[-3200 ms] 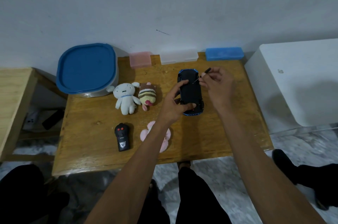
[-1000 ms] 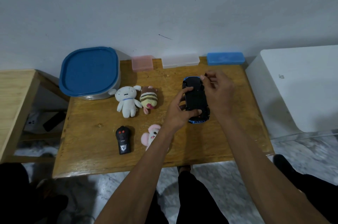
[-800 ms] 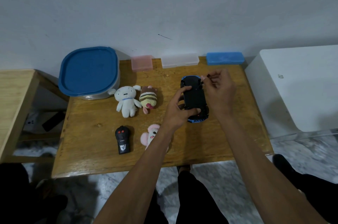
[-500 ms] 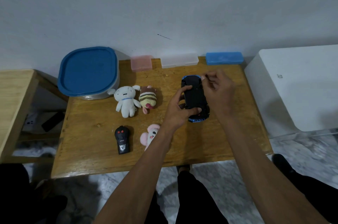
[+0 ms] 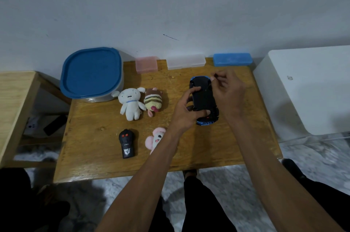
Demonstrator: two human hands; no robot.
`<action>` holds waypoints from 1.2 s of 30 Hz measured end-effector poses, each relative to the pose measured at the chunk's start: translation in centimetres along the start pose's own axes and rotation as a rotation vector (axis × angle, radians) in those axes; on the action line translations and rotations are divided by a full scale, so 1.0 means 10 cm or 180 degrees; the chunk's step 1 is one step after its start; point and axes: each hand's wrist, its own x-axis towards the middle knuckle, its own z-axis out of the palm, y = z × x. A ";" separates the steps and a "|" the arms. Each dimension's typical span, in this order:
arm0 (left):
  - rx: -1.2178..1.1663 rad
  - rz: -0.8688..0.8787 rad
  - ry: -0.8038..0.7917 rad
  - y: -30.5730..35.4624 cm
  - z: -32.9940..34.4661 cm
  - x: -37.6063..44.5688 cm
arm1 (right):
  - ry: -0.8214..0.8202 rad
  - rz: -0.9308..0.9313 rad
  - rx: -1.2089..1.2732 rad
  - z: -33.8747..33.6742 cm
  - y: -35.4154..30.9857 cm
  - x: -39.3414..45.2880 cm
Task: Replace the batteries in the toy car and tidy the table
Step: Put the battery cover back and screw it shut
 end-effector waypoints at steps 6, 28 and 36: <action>0.0066 0.0029 -0.0028 -0.01 0.03 -0.03 | 0.0079 0.0166 -0.0092 0.02 0.02 -0.01; -0.0007 -0.0045 -0.0107 0.14 -0.02 0.05 | 0.0200 0.0129 0.0094 0.05 -0.01 0.05; 0.0012 -0.0058 -0.0048 0.10 -0.01 0.04 | 0.0129 0.0155 -0.0066 0.12 0.02 0.01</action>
